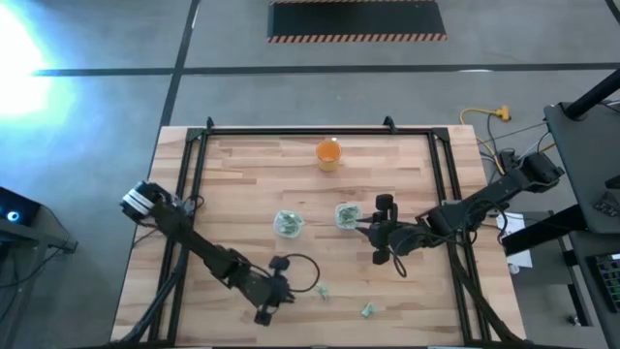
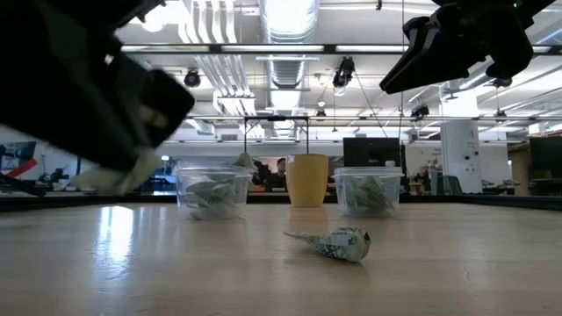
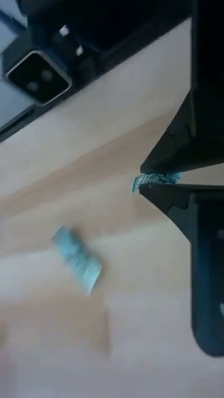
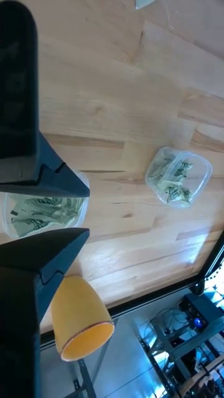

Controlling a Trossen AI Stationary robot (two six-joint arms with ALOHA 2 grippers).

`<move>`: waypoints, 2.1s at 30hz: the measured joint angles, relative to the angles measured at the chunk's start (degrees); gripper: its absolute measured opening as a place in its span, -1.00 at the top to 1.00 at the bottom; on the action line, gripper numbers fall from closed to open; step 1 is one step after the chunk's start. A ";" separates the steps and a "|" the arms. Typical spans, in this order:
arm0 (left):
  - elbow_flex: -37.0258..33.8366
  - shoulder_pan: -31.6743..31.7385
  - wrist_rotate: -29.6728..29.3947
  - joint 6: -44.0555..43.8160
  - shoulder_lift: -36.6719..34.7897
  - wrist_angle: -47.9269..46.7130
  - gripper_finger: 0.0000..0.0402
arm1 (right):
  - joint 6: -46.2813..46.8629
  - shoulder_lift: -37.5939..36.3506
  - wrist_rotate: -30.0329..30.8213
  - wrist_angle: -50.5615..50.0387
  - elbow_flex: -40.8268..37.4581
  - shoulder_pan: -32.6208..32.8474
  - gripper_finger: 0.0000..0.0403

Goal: Pick and place items into bin
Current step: Put the green sweetener bag into the left transparent food container, then put the green sweetener bag into the right transparent food container

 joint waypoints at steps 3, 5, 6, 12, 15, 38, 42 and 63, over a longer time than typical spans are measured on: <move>0.00 0.03 -6.14 3.27 -4.82 -6.30 0.94 | -0.02 0.00 -0.01 -0.04 0.00 0.01 0.61; -0.02 0.00 -12.20 5.80 -8.18 -10.34 0.94 | 0.00 0.00 -0.01 -0.08 0.00 -0.01 0.60; -0.06 0.00 -15.24 7.14 -9.84 -12.05 0.94 | 0.00 0.00 -0.01 -0.11 0.00 0.00 0.59; -2.84 0.33 -34.80 16.64 -17.00 -15.83 0.95 | 0.00 0.00 -0.01 -0.22 0.00 -0.01 0.57; -5.19 1.27 -41.20 18.69 -19.09 -15.99 0.95 | 0.00 0.02 -0.01 -0.47 0.00 -0.01 0.59; -11.50 11.91 -37.51 17.63 -18.81 -12.42 0.57 | -0.46 0.02 0.10 -0.68 -0.09 -0.03 0.62; -11.40 11.91 -37.51 17.65 -18.82 -12.44 0.43 | -0.35 0.02 0.10 -0.68 -0.09 -0.03 0.65; -9.66 11.51 -37.57 17.56 -19.43 -12.76 0.35 | -7.34 16.01 -31.31 29.11 -0.28 0.10 0.59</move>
